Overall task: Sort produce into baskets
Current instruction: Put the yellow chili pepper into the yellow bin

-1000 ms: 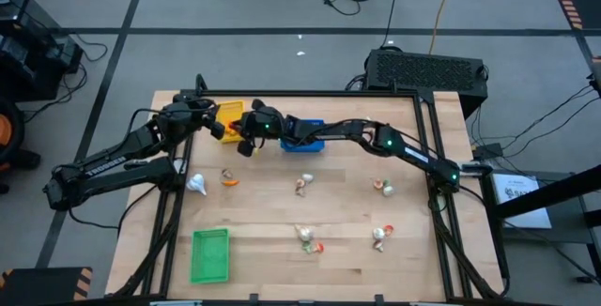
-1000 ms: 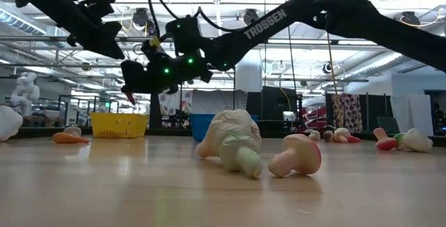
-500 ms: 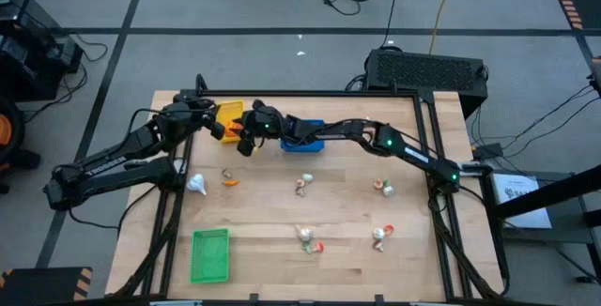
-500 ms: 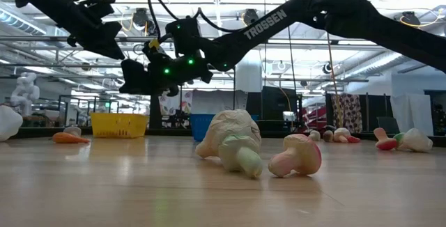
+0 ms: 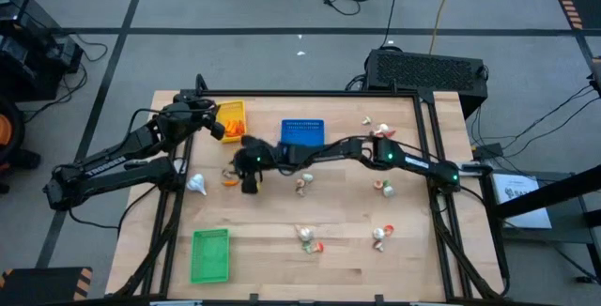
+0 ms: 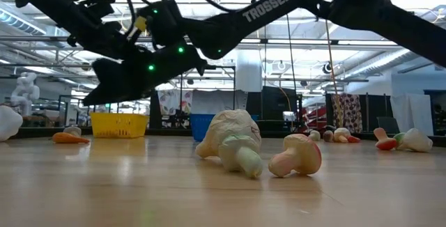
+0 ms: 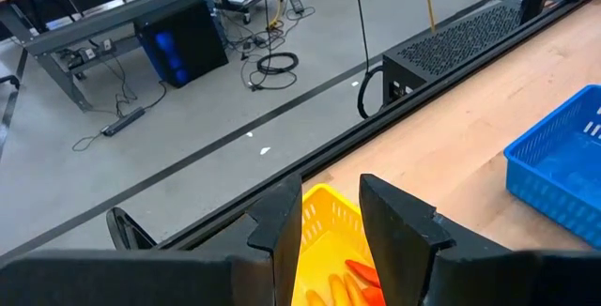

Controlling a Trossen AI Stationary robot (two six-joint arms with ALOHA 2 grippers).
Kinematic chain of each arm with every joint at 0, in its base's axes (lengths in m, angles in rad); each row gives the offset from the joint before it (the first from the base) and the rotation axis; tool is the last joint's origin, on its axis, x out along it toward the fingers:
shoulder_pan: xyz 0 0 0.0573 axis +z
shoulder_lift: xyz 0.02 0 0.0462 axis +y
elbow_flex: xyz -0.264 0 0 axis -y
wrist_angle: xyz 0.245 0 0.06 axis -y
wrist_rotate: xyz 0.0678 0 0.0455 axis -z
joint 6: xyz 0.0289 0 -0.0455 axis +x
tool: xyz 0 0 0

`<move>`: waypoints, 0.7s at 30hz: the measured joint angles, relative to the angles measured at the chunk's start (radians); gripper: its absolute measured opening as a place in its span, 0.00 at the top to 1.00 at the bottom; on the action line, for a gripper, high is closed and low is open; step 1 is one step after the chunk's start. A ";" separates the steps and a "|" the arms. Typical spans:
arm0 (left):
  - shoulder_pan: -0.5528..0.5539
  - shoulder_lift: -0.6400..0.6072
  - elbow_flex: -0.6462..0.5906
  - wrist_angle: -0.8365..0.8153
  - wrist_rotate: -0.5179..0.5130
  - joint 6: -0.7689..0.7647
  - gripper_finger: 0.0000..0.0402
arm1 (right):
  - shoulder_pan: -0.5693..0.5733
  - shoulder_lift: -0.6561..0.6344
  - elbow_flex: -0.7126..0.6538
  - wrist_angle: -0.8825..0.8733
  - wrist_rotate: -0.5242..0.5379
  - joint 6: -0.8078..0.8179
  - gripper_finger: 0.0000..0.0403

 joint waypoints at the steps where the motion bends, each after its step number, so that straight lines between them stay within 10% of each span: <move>1: 0.000 0.000 0.000 0.003 0.000 0.000 0.71 | 0.009 0.000 0.000 -0.010 0.000 0.000 0.67; 21: -0.001 0.000 0.000 0.030 0.007 0.000 0.71 | 0.027 0.072 0.001 -0.016 -0.066 0.113 0.50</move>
